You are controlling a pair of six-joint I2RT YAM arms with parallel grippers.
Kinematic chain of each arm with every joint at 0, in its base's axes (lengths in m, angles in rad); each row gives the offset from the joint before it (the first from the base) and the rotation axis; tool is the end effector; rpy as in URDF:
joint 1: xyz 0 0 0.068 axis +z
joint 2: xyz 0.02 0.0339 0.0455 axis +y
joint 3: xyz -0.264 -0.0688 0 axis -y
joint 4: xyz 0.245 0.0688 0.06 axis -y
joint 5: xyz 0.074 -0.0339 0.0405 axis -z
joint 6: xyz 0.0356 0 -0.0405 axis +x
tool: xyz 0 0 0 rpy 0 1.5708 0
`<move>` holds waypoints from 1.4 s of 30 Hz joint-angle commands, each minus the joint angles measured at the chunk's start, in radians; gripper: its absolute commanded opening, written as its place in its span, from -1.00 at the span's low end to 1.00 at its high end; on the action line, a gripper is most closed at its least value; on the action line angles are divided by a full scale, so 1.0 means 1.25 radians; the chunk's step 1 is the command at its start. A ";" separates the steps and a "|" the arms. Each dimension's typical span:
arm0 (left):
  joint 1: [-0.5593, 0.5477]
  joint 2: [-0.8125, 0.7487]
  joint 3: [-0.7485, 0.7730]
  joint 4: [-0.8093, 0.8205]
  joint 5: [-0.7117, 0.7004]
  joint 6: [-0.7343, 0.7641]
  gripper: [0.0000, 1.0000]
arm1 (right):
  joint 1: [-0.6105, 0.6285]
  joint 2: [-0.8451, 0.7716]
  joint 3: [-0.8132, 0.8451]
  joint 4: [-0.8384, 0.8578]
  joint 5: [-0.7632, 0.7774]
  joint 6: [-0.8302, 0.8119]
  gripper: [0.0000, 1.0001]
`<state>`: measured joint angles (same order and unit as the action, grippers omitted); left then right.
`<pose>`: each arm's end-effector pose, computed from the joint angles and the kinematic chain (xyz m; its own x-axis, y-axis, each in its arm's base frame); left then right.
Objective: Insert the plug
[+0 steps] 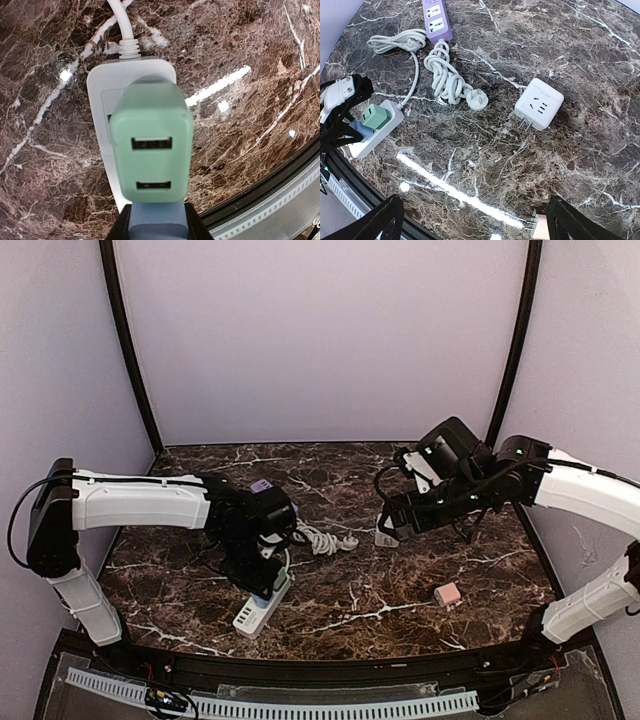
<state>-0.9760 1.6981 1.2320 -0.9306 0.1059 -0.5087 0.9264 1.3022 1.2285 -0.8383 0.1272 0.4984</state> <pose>0.1752 -0.2657 0.2111 -0.8881 0.4485 -0.1006 0.4595 0.8707 -0.1753 0.1632 0.2096 0.3234 -0.7740 -0.2407 -0.5856 -0.4285 0.8801 0.2045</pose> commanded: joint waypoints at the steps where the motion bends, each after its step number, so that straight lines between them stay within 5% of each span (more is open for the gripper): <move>1: -0.010 0.007 0.013 -0.010 -0.012 -0.007 -0.98 | -0.005 -0.019 -0.014 0.008 -0.001 -0.005 0.97; 42: -0.043 0.065 -0.056 0.036 -0.048 -0.065 -0.93 | -0.005 -0.061 -0.058 0.005 0.004 0.024 0.97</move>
<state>-1.0218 1.7218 1.2106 -0.8963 0.0517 -0.5713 0.9264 1.2442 1.1698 -0.8375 0.1276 0.5182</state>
